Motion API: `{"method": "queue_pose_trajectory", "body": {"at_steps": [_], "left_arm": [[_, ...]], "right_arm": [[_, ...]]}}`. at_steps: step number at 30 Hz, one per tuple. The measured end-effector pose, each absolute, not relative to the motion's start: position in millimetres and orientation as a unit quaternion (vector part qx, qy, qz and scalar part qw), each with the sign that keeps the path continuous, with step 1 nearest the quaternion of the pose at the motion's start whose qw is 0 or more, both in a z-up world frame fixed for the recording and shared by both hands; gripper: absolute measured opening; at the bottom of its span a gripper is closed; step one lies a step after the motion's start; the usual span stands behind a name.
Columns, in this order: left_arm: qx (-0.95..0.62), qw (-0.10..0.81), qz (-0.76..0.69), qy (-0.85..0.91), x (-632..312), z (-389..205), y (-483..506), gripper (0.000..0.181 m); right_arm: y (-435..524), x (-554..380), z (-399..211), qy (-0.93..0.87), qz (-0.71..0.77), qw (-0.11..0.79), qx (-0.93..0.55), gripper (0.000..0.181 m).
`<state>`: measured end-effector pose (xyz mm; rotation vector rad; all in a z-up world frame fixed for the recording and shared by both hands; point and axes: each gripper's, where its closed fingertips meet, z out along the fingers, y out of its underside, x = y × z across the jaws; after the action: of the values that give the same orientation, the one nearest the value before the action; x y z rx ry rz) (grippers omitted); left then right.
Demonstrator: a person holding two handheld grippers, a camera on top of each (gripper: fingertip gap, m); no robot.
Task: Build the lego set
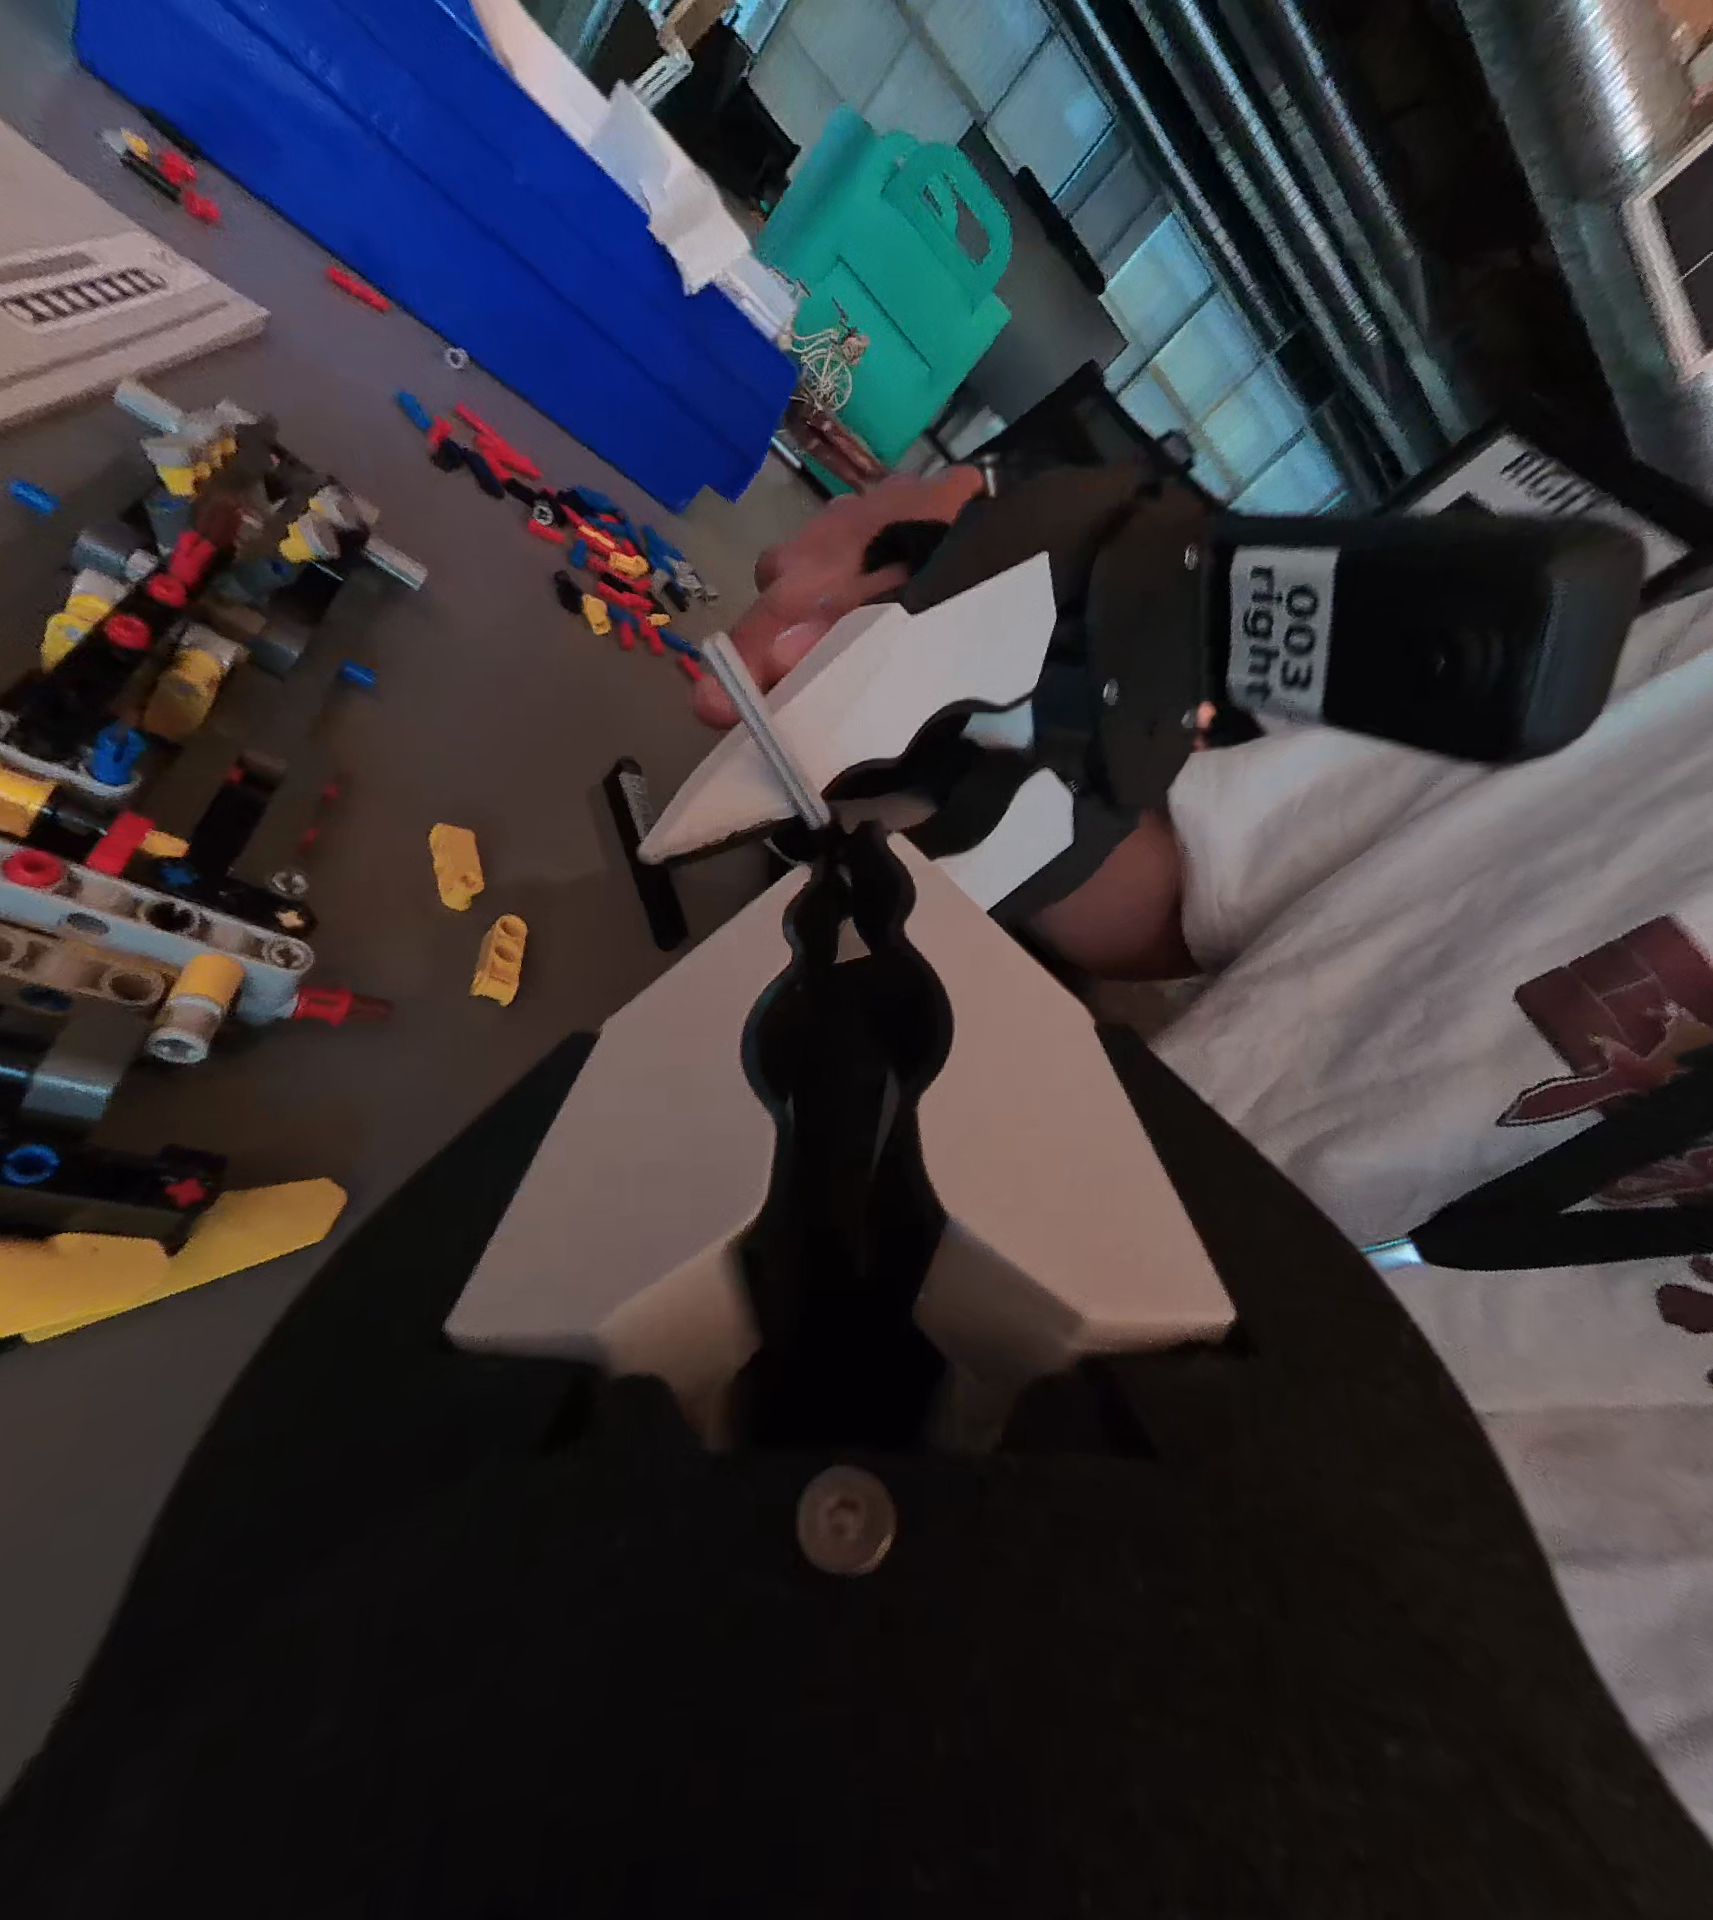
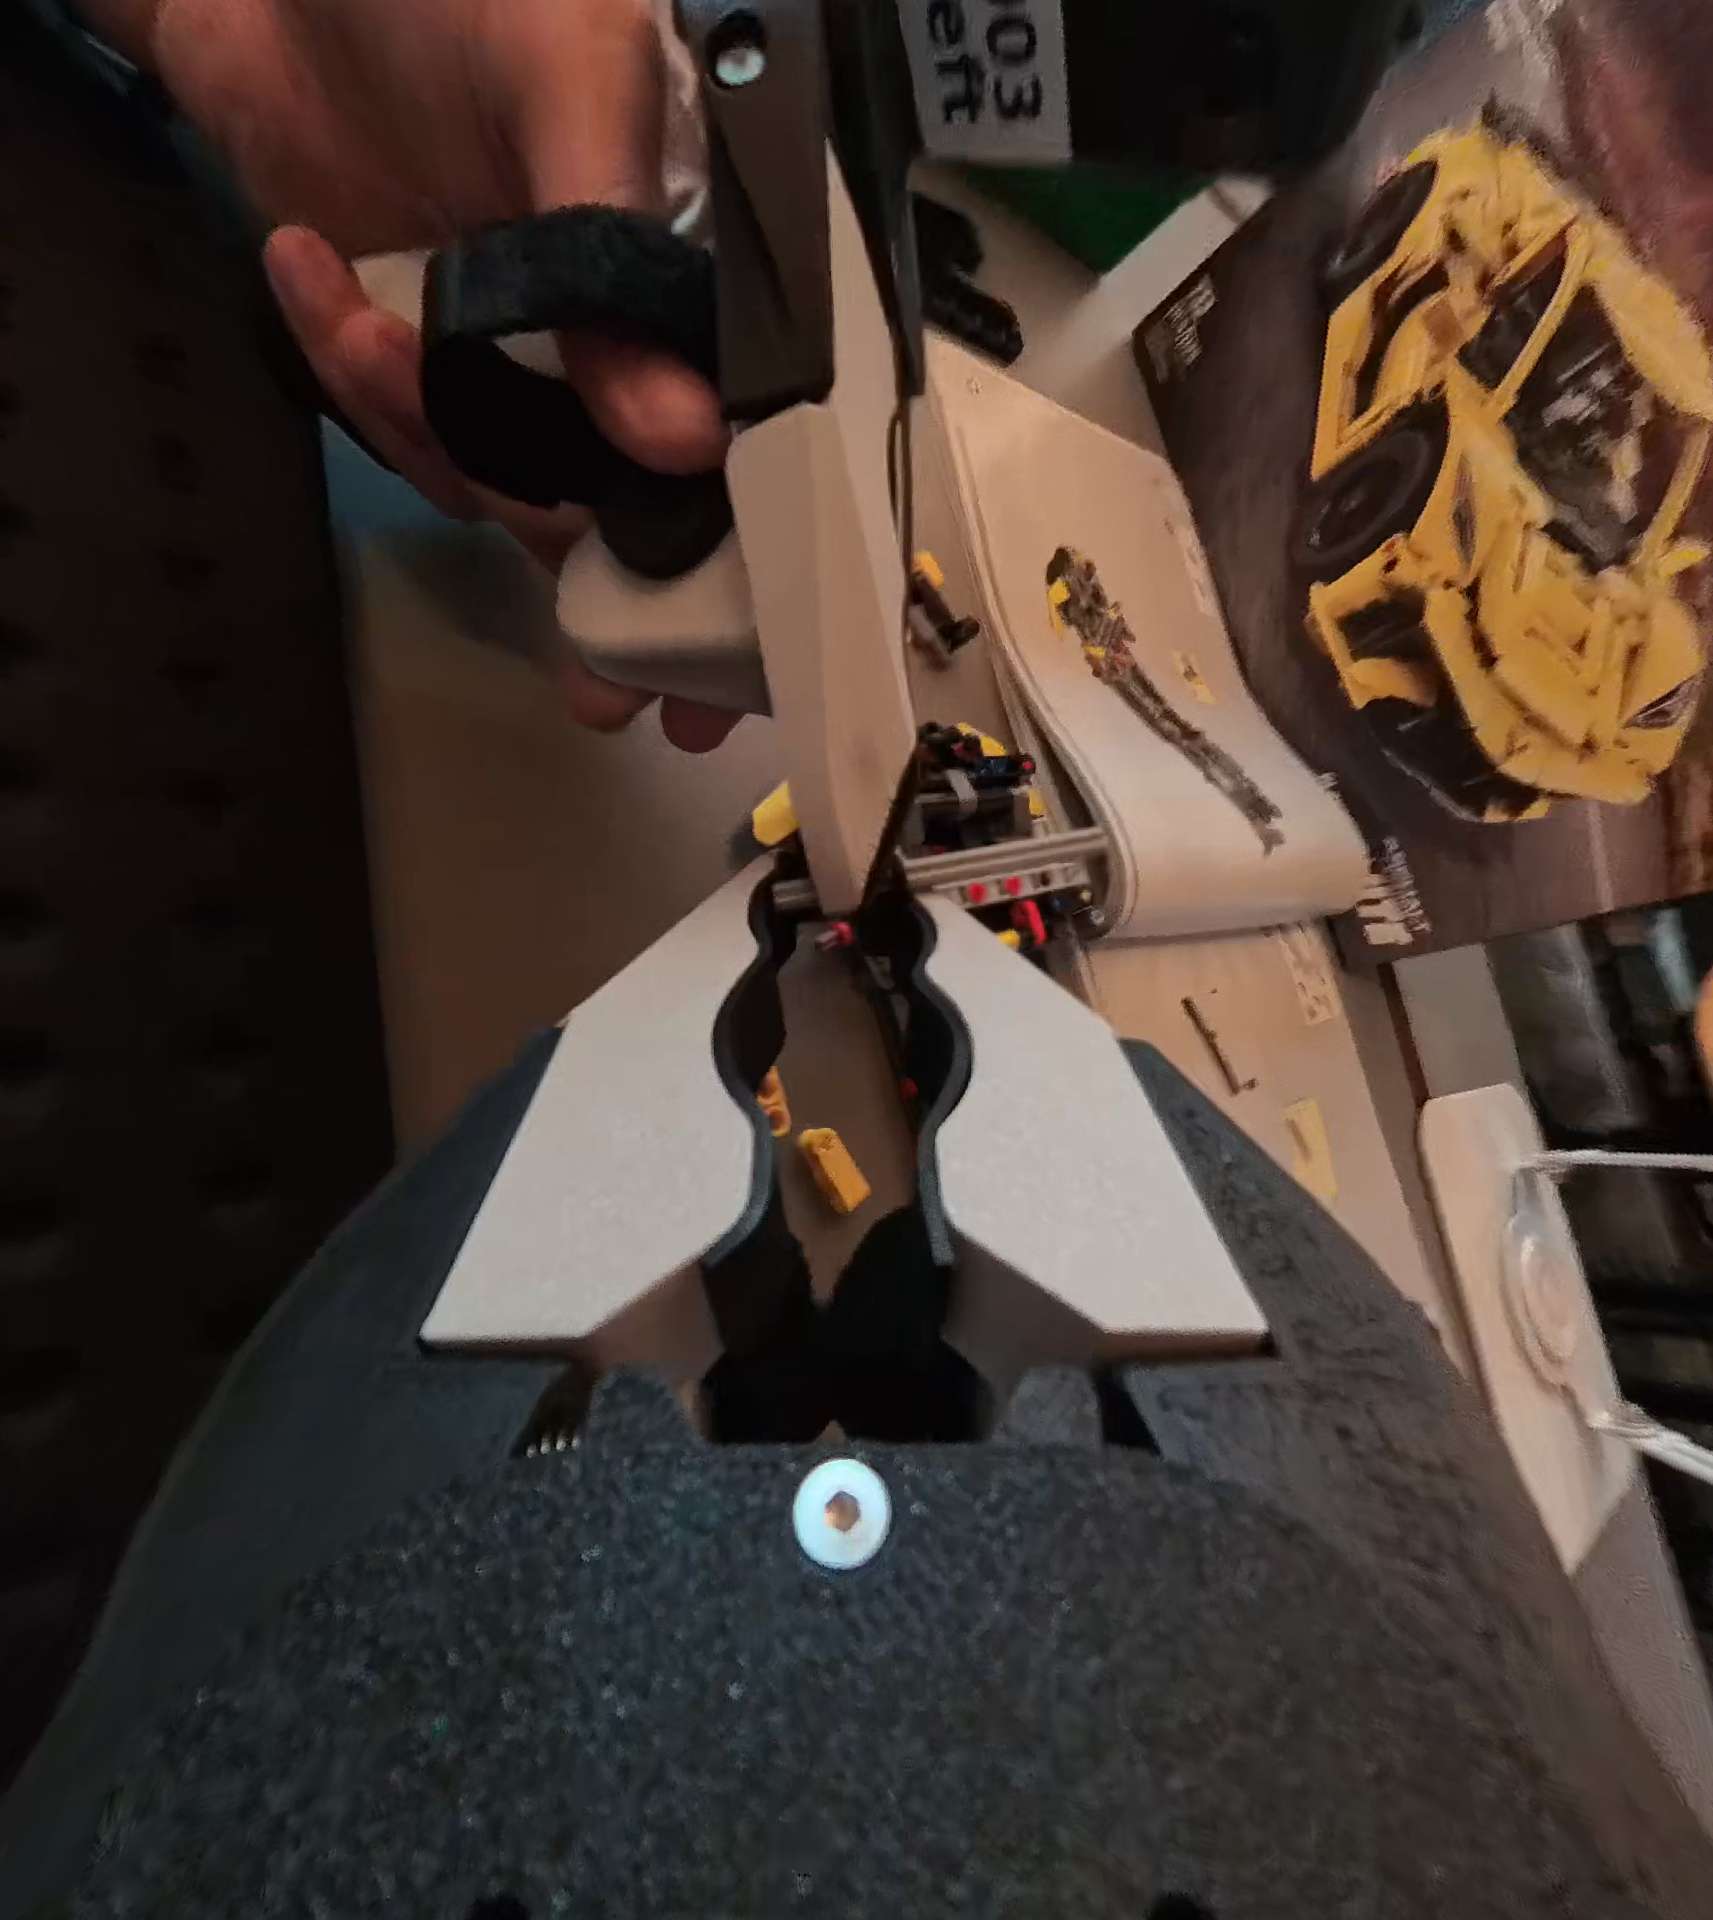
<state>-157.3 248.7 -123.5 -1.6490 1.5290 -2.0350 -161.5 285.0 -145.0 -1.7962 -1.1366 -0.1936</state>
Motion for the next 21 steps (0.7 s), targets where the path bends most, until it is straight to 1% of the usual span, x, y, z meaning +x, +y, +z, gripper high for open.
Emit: {"method": "queue_pose_trajectory", "body": {"at_steps": [5, 8, 10, 14, 16, 18, 19, 21], "left_arm": [[-0.548, 0.049, -0.669, 0.501, -156, -125, 249, 0.001], [-0.544, 0.054, -0.672, 0.500, -158, -123, 250, 0.001], [-0.540, 0.058, -0.677, 0.497, -159, -120, 251, 0.001], [-0.530, 0.053, -0.693, 0.486, -163, -114, 253, 0.002], [-0.527, 0.048, -0.692, 0.490, -163, -114, 250, 0.002], [-0.526, 0.046, -0.686, 0.501, -163, -116, 247, 0.001], [-0.523, 0.044, -0.685, 0.506, -163, -116, 245, 0.002], [-0.521, 0.043, -0.682, 0.512, -163, -117, 242, 0.001]], "right_arm": [[285, -162, -146, -0.447, -0.057, 0.479, -0.753, 0.019], [286, -161, -146, -0.446, -0.072, 0.477, -0.754, 0.020], [286, -154, -149, -0.444, -0.086, 0.466, -0.760, 0.024], [276, -148, -133, -0.407, 0.010, 0.486, -0.773, 0.044], [275, -146, -125, -0.385, 0.056, 0.486, -0.782, 0.063], [275, -148, -127, -0.392, 0.057, 0.475, -0.786, 0.078], [276, -151, -127, -0.401, 0.048, 0.475, -0.782, 0.081], [277, -159, -129, -0.412, 0.034, 0.477, -0.776, 0.081]]}}
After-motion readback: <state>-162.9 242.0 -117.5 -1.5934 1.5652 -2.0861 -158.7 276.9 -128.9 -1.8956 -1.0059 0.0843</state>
